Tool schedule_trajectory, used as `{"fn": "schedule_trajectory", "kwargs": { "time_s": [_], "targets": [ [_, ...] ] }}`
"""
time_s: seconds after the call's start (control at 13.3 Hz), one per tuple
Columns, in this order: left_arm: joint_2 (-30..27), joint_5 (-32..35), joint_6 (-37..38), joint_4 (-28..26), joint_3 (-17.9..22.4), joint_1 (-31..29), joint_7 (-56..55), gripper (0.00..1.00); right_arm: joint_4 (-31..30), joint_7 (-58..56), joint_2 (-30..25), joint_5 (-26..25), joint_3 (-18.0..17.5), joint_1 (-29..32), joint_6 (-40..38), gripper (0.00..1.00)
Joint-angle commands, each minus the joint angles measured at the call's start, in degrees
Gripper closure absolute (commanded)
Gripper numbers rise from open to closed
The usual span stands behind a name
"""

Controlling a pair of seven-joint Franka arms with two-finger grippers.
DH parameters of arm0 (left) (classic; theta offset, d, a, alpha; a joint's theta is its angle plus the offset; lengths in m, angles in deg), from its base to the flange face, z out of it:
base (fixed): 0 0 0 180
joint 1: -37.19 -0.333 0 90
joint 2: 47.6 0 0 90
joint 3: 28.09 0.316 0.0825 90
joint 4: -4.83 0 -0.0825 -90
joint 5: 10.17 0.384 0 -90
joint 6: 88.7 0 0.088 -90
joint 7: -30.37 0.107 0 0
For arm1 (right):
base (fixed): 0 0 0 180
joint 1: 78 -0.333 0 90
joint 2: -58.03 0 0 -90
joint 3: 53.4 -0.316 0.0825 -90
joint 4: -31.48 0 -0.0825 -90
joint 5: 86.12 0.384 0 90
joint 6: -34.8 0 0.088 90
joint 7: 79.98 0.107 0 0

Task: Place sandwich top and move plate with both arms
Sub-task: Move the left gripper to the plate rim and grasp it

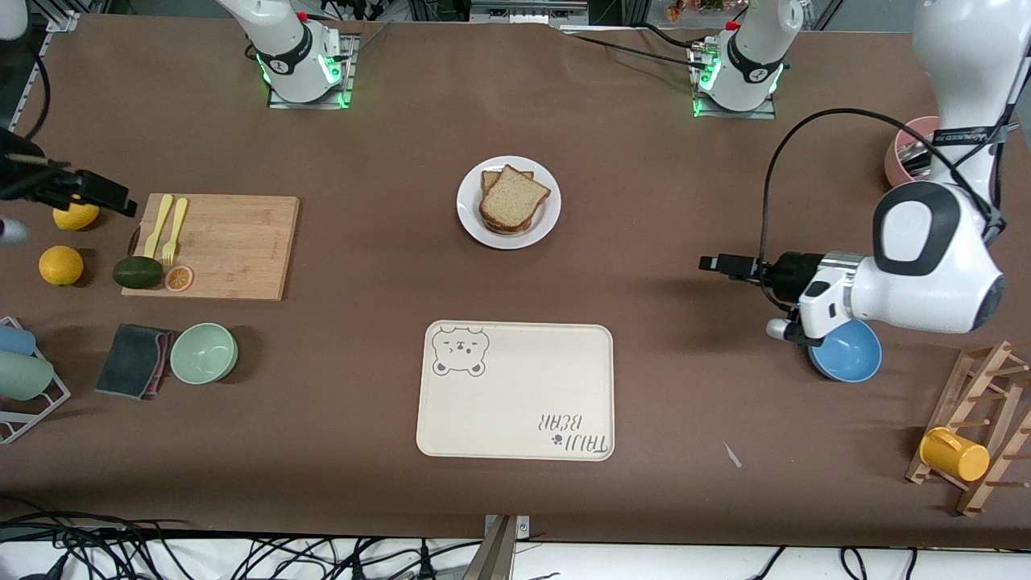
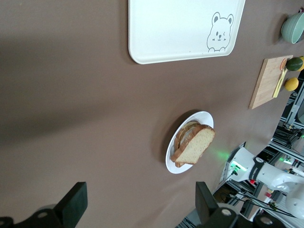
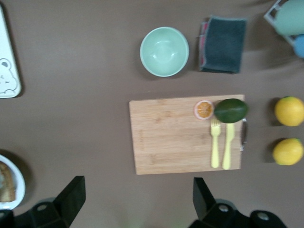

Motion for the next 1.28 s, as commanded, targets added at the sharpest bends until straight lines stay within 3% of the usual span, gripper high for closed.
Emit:
{"fn": "schedule_trajectory", "kwargs": {
  "time_s": [0.0,0.45,0.75,1.2],
  "targets": [
    [2.85,-5.44,-3.17,0.44,-0.16,1.23,9.72,0.0,-7.37,-2.91,-5.7,-1.62,-1.6,1.27,5.27,0.0],
    [6.12,-8.28,-5.36,0.61,-0.43,4.82,11.61,0.0,-8.0,-11.15,-6.06,-0.39,-0.63,2.49,6.52,0.0],
    [7.26,-10.22,-8.09,-0.52,-0.6,7.38,11.52,0.0,-5.01,-10.65,-3.77,2.93,-0.54,2.5,5.81,0.0],
    [10.41,-13.8,-11.08,-0.53,-0.6,10.11,12.4,0.0,-4.74,-10.65,-4.65,2.69,1.39,1.97,4.67,0.0]
  ]
}}
